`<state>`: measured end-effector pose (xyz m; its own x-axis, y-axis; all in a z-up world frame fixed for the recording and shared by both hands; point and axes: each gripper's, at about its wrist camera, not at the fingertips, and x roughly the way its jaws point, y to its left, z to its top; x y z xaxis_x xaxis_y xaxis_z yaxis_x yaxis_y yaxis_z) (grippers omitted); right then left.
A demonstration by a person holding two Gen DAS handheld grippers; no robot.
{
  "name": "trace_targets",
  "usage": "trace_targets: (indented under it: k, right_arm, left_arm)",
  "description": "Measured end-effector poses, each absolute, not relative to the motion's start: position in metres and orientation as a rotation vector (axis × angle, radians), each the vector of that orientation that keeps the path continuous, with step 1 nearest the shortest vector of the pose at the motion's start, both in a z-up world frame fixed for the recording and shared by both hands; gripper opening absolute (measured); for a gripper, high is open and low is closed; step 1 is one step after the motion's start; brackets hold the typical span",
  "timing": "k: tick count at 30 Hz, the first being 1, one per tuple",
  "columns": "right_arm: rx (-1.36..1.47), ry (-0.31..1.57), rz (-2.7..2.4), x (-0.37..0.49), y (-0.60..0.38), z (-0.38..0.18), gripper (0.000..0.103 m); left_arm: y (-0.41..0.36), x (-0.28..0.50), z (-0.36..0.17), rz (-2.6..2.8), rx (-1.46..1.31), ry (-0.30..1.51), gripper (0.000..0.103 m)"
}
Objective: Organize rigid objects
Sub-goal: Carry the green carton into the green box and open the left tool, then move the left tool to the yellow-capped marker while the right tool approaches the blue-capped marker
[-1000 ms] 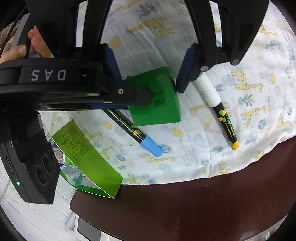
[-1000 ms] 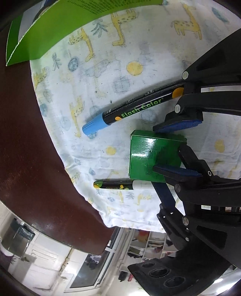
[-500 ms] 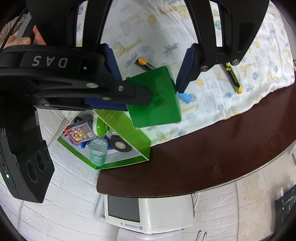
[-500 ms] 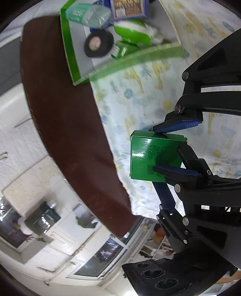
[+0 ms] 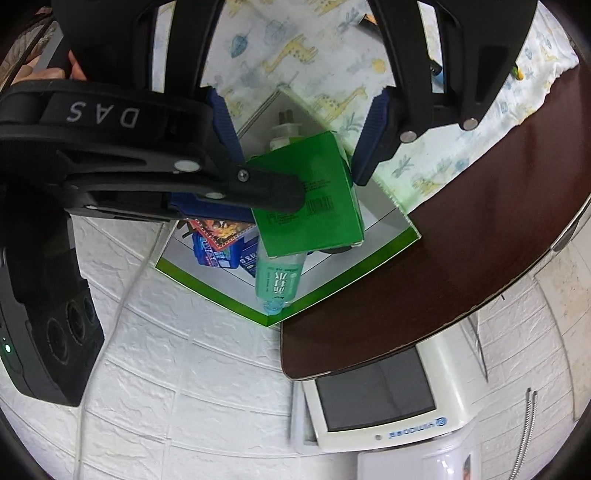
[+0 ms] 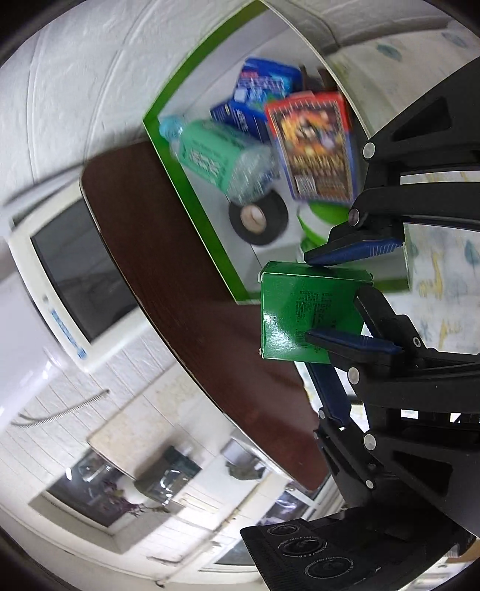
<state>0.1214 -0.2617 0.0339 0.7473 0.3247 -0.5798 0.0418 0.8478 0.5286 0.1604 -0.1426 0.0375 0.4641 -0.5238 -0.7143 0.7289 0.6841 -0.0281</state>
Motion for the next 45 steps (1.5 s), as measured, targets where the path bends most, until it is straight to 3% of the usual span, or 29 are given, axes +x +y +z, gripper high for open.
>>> trace_targets:
  k: [20, 45]
  right_arm:
    - [0.588, 0.720, 0.087, 0.159, -0.315, 0.015, 0.037]
    - [0.421, 0.727, 0.232, 0.144, -0.216, 0.048, 0.037]
  left_arm:
    - [-0.192, 0.206, 0.026, -0.734, 0.323, 0.839, 0.060]
    - [-0.031, 0.194, 0.039, -0.475, 0.187, 0.808, 0.062]
